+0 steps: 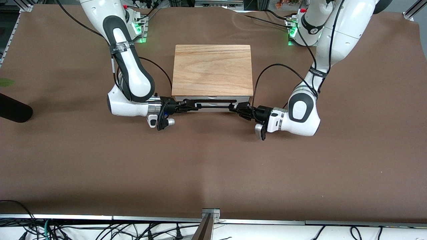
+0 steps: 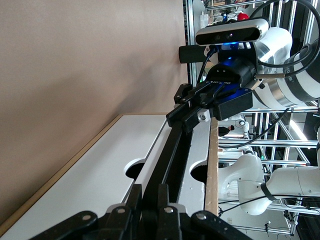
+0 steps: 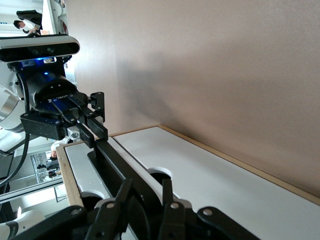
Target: Pull top drawer with both arms simultaneously
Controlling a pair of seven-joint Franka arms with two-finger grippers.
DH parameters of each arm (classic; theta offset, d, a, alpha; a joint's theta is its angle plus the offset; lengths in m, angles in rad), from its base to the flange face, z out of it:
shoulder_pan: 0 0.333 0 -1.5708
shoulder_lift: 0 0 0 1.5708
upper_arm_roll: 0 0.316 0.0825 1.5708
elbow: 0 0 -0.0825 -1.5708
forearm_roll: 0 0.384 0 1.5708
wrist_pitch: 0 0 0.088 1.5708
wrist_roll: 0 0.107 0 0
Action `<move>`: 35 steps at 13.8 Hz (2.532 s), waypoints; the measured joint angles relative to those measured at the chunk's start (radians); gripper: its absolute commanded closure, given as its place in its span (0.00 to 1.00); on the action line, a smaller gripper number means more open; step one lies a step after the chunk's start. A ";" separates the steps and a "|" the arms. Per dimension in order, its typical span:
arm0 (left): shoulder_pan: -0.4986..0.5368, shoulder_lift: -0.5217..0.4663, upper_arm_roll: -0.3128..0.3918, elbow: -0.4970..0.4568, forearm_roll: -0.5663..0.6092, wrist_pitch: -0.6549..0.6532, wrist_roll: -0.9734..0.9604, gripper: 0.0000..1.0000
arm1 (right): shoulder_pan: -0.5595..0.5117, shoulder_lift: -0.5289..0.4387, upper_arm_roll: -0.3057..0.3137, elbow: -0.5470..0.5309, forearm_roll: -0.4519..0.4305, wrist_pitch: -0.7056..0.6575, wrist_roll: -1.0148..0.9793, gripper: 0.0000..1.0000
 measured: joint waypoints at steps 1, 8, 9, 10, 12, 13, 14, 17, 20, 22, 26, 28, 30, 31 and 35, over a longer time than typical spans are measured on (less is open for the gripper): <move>0.000 0.000 0.000 0.000 0.000 0.000 0.000 0.90 | 0.000 0.000 0.000 0.000 0.000 0.000 0.000 1.00; 0.000 0.001 0.000 0.001 -0.002 0.002 0.000 0.90 | -0.001 0.003 0.000 0.003 0.001 0.001 -0.002 1.00; 0.000 0.002 0.000 0.005 -0.003 0.006 0.000 0.90 | -0.003 0.006 0.000 0.008 0.001 0.001 -0.002 1.00; 0.000 0.003 0.000 0.012 -0.004 0.013 0.000 0.90 | -0.006 0.009 0.000 0.015 0.001 0.001 -0.002 1.00; 0.000 0.010 0.001 0.027 -0.005 0.024 -0.004 0.90 | -0.012 0.022 0.000 0.036 0.001 0.000 -0.002 1.00; 0.000 0.020 0.001 0.045 -0.005 0.027 -0.006 0.90 | -0.018 0.031 0.000 0.049 0.001 0.000 -0.002 1.00; 0.001 0.033 0.002 0.065 -0.005 0.026 -0.008 0.91 | -0.023 0.040 0.001 0.063 0.001 -0.001 -0.002 1.00; 0.003 0.076 0.008 0.123 -0.005 0.003 -0.026 0.91 | -0.037 0.067 0.002 0.100 0.001 -0.008 0.009 1.00; 0.003 0.116 0.014 0.187 -0.005 -0.009 -0.070 0.91 | -0.055 0.102 0.002 0.153 0.001 -0.025 0.037 1.00; 0.003 0.139 0.018 0.223 -0.005 -0.018 -0.088 0.91 | -0.071 0.133 0.003 0.195 0.000 -0.056 0.060 1.00; 0.003 0.184 0.025 0.294 -0.005 -0.033 -0.119 0.91 | -0.094 0.179 0.003 0.265 -0.002 -0.089 0.092 1.00; 0.002 0.206 0.029 0.334 -0.005 -0.036 -0.143 0.92 | -0.106 0.202 0.003 0.304 -0.007 -0.098 0.117 1.00; 0.001 0.232 0.035 0.391 -0.005 -0.012 -0.169 0.92 | -0.126 0.227 0.002 0.352 -0.011 -0.099 0.141 1.00; 0.002 0.246 0.039 0.423 -0.005 0.004 -0.180 0.93 | -0.138 0.235 0.002 0.372 -0.016 -0.102 0.154 1.00; 0.002 0.298 0.046 0.510 -0.006 0.009 -0.207 0.94 | -0.153 0.264 0.000 0.429 -0.019 -0.102 0.179 1.00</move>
